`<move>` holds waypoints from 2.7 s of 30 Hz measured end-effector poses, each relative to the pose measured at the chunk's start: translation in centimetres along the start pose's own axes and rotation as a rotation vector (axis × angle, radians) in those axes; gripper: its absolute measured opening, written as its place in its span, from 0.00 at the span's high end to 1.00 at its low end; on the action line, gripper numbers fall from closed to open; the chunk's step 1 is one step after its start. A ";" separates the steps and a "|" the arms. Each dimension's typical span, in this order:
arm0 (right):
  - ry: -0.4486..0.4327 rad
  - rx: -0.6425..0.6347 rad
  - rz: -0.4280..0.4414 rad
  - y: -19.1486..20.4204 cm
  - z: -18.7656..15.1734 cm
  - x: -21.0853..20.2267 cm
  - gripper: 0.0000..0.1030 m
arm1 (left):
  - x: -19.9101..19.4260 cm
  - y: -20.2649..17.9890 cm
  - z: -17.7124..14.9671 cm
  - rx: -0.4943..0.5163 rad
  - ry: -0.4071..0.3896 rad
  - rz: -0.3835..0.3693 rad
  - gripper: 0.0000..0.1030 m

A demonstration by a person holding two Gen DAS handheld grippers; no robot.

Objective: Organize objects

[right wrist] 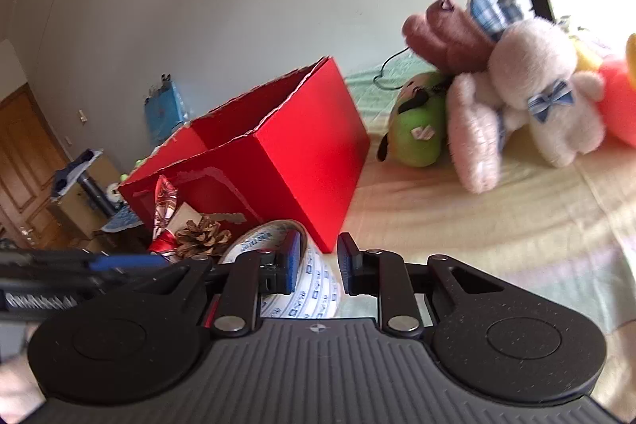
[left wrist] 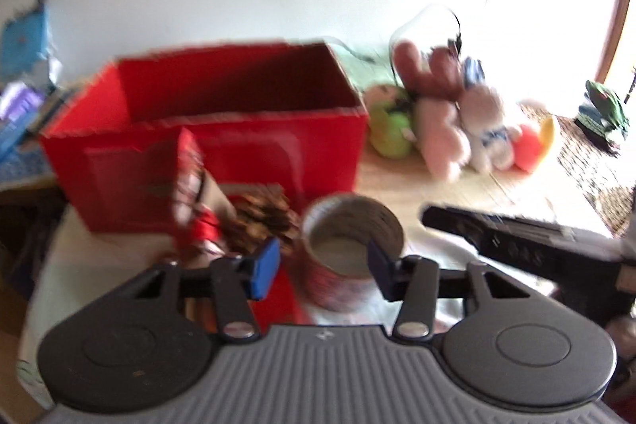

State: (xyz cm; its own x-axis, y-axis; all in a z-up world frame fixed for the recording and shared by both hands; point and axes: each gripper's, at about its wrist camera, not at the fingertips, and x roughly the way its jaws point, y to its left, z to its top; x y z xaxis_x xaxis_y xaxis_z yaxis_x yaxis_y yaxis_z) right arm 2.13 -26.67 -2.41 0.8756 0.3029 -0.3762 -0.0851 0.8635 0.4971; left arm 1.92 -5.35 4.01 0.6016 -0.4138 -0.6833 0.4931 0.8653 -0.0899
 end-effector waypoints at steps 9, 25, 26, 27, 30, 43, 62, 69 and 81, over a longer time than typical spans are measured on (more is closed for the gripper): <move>0.146 -0.043 -0.022 0.6 0.4 3.2 0.75 | 2.8 0.4 -0.4 -0.019 0.088 0.013 0.49; 0.086 0.101 0.003 -3.4 -0.1 0.3 0.90 | 5.6 -1.4 0.1 -0.027 0.118 -0.086 0.53; 0.074 0.110 0.001 -3.6 -0.1 0.0 0.89 | 5.8 -1.7 0.0 -0.024 0.128 -0.099 0.57; 0.061 0.115 0.001 -3.7 -0.1 -0.3 0.89 | 5.9 -2.3 -0.1 -0.015 0.132 -0.098 0.59; 0.017 0.115 0.002 -3.7 0.4 -1.4 0.89 | 5.5 -3.4 -0.1 0.016 0.097 -0.087 0.63; -0.271 -0.147 0.065 1.7 10.1 -2.8 0.88 | -1.6 -4.1 7.4 0.107 -0.242 -0.054 0.69; 0.034 -0.277 -0.092 3.0 14.3 14.9 0.88 | 13.7 6.3 14.5 0.012 0.023 0.022 0.75; 0.076 -0.335 -0.151 3.3 14.4 16.4 0.87 | 15.8 7.3 14.5 -0.010 0.094 -0.004 0.76; 0.058 -0.316 -0.136 3.3 14.7 16.4 0.84 | 15.9 7.0 14.3 -0.007 0.108 0.037 0.65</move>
State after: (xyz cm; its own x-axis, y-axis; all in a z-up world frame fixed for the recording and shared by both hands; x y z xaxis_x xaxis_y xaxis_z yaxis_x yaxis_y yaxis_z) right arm 23.18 -24.78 4.53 0.8614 0.1914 -0.4705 -0.1207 0.9769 0.1765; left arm 23.97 -9.92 2.91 0.5477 -0.3489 -0.7605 0.4672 0.8815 -0.0679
